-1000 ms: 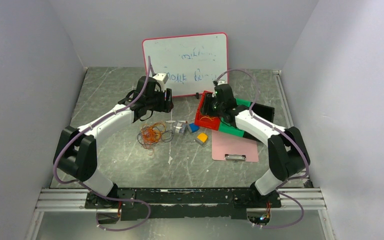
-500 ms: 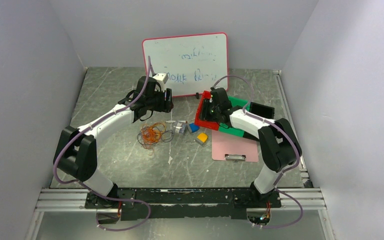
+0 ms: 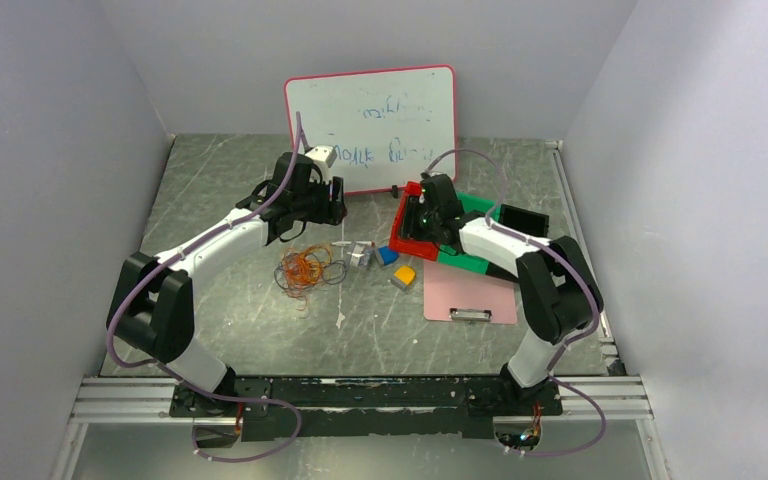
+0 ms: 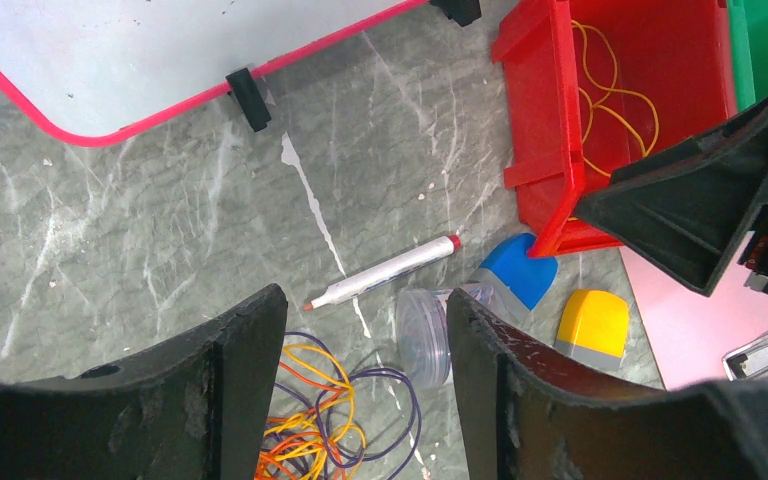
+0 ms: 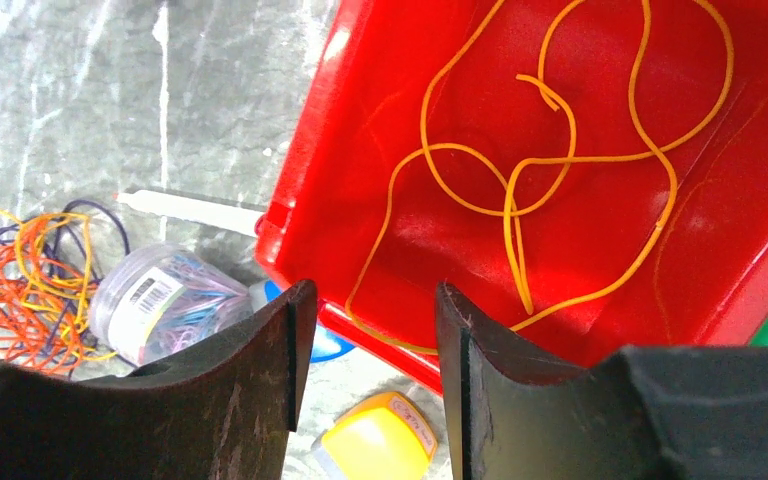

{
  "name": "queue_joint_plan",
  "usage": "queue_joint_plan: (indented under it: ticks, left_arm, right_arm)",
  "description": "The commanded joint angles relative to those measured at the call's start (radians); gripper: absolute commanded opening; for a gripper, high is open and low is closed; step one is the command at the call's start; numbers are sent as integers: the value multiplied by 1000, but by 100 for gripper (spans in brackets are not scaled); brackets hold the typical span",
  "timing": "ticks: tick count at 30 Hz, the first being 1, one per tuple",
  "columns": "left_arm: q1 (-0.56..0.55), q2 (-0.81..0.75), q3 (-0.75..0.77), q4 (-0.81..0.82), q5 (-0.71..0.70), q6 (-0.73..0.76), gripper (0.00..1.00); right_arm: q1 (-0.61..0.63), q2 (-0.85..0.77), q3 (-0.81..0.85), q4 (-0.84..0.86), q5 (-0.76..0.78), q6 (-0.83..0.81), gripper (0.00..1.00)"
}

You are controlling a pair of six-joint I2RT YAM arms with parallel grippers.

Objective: Untangle the cables

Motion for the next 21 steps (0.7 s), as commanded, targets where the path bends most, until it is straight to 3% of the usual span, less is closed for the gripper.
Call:
queue_joint_plan:
  ticks: [1, 9, 21]
  left_arm:
    - [5, -18, 15, -7, -14, -6, 65]
    - [5, -16, 16, -9, -14, -6, 65]
    - [5, -13, 20, -11, -11, -6, 64]
  right_arm:
    - [-1, -66, 30, 21, -31, -43, 51]
    - [2, -88, -4, -28, -133, -52, 50]
    - [2, -18, 29, -49, -109, -37, 50]
